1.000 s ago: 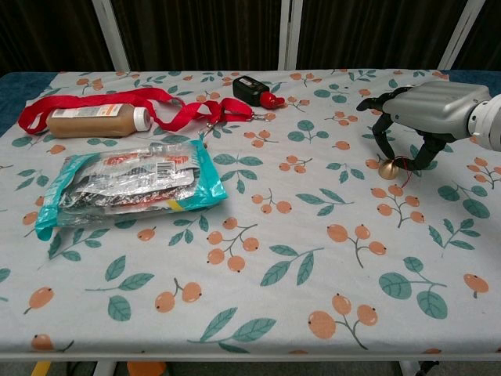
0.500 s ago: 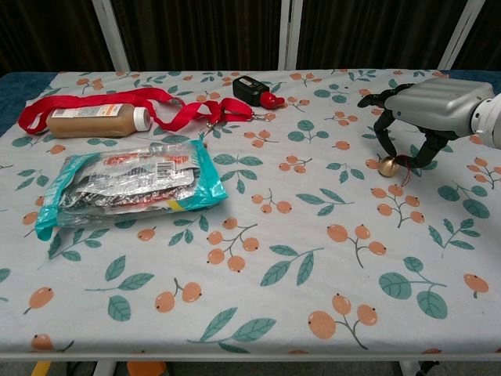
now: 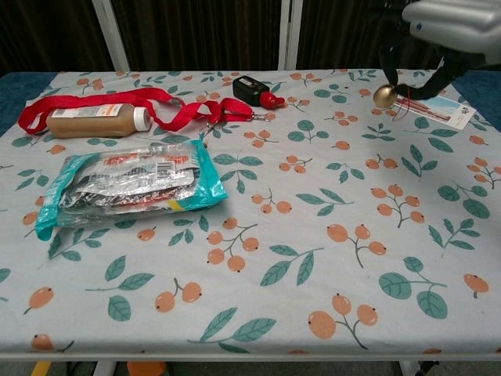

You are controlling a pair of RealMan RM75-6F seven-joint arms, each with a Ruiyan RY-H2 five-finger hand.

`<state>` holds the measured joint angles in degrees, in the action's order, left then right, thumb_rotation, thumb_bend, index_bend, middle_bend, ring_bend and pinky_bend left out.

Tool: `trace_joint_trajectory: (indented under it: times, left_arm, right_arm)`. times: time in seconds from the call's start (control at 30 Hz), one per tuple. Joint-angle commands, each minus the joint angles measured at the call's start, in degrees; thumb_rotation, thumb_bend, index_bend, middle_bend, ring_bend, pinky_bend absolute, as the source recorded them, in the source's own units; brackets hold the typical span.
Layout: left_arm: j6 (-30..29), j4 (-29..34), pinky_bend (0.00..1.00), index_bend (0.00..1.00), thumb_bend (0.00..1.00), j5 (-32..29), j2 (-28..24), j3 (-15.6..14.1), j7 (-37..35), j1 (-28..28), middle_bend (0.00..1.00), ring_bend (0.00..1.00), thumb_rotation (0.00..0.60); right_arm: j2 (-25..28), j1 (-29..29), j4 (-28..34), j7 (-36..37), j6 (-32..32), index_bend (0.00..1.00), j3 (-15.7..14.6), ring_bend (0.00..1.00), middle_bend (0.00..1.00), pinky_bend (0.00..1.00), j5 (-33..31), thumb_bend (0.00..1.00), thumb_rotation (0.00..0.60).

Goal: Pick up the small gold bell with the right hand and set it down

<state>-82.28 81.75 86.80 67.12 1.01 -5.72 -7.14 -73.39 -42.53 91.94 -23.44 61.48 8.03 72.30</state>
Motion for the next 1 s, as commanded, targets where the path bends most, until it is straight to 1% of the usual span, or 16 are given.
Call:
trace_joint_trajectory:
  times: [0.03,0.1,0.13,0.2,0.3,0.37,0.43,0.47,0.57,0.63,0.7,0.77,0.8,0.87,0.93,1.0]
  left_arm:
    - [0.1,0.1,0.00,0.01,0.05,0.0,0.0,0.0,0.2,-0.1,0.00,0.00,0.600]
    - [0.4,0.3,0.00,0.01,0.05,0.0,0.0,0.0,0.5,-0.2,0.00,0.00,0.600]
    - [0.4,0.4,0.00,0.01,0.05,0.0,0.0,0.0,0.6,-0.3,0.00,0.00,0.600]
    - [0.4,0.5,0.00,0.01,0.05,0.1,0.0,0.0,0.7,-0.3,0.00,0.00,0.600]
    - [0.3,0.7,0.00,0.01,0.05,0.2,-0.1,0.0,0.9,-0.3,0.00,0.00,0.600]
    - [0.3,0.8,0.00,0.01,0.05,0.0,-0.2,0.0,0.9,-0.3,0.00,0.00,0.600]
    - [0.5,0.7,0.00,0.01,0.05,-0.2,-0.2,0.1,0.9,-0.3,0.00,0.00,0.600]
    - [0.6,0.7,0.00,0.01,0.05,-0.3,-0.1,0.1,0.9,-0.3,0.00,0.00,0.600]
    - [0.7,0.7,0.00,0.01,0.05,0.0,0.1,0.0,0.9,-0.5,0.00,0.00,0.600]
    - [0.7,0.6,0.00,0.01,0.05,0.0,0.1,0.0,0.9,-0.4,0.00,0.00,0.600]
    - [0.6,0.5,0.00,0.01,0.05,-0.2,0.0,0.0,0.7,-0.4,0.00,0.00,0.600]
    - [0.6,0.5,0.00,0.01,0.05,-0.3,0.0,0.1,0.5,-0.3,0.00,0.00,0.600]
    - [0.7,0.4,0.00,0.01,0.05,-0.2,0.0,0.0,0.5,-0.4,0.00,0.00,0.600]
    - [0.7,0.4,0.00,0.01,0.05,0.0,0.1,-0.1,0.4,-0.4,0.00,0.00,0.600]
    - [0.6,0.4,0.00,0.01,0.05,0.0,0.0,-0.1,0.3,-0.4,0.00,0.00,0.600]
    - [0.7,0.6,0.00,0.01,0.05,-0.1,-0.1,0.0,-0.1,-0.4,0.00,0.00,0.600]
  right_arm:
    - [3.2,2.5,6.4,9.6,5.1,0.65,1.0,0.00,0.04,0.00,7.4,0.34,0.600]
    - [5.2,2.8,10.7,20.0,3.4,0.65,0.3,0.00,0.04,0.00,9.8,0.34,0.600]
    - [6.4,2.9,10.9,22.2,4.0,0.65,0.2,0.00,0.04,0.00,12.2,0.34,0.600]
    - [5.4,3.7,5.7,13.8,9.3,0.65,1.3,0.00,0.04,0.00,15.9,0.34,0.600]
    - [1.7,5.0,0.2,3.9,14.2,0.66,3.4,0.00,0.04,0.00,14.7,0.33,0.600]
    - [0.9,5.4,2.2,8.3,12.1,0.66,3.5,0.00,0.04,0.00,11.3,0.33,0.600]
    - [3.2,5.1,8.4,21.1,5.9,0.66,2.5,0.00,0.03,0.00,9.0,0.33,0.600]
    - [4.4,4.8,8.5,21.8,5.2,0.66,2.5,0.00,0.03,0.00,10.0,0.34,0.600]
    - [1.1,4.8,-1.3,2.8,13.0,0.67,3.5,0.00,0.04,0.00,16.4,0.34,0.600]
    - [-0.3,5.9,1.5,8.3,11.3,0.68,3.1,0.00,0.04,0.00,12.6,0.33,0.600]
    - [1.8,5.9,5.5,15.1,7.6,0.68,2.7,0.00,0.04,0.00,10.4,0.34,0.600]
    - [1.8,5.7,-0.2,2.1,11.5,0.69,2.6,0.00,0.04,0.00,15.3,0.36,0.600]
    - [0.8,5.9,-2.1,-1.4,12.7,0.69,2.7,0.00,0.04,0.00,15.6,0.35,0.600]
    - [0.0,6.6,-0.4,-0.7,10.5,0.69,3.2,0.00,0.04,0.00,10.5,0.34,0.600]
    - [2.6,7.0,5.5,5.3,4.7,0.69,3.5,0.00,0.03,0.00,4.0,0.34,0.600]
    - [5.6,6.7,7.4,7.5,1.4,0.69,3.3,0.00,0.03,0.00,2.7,0.34,0.600]
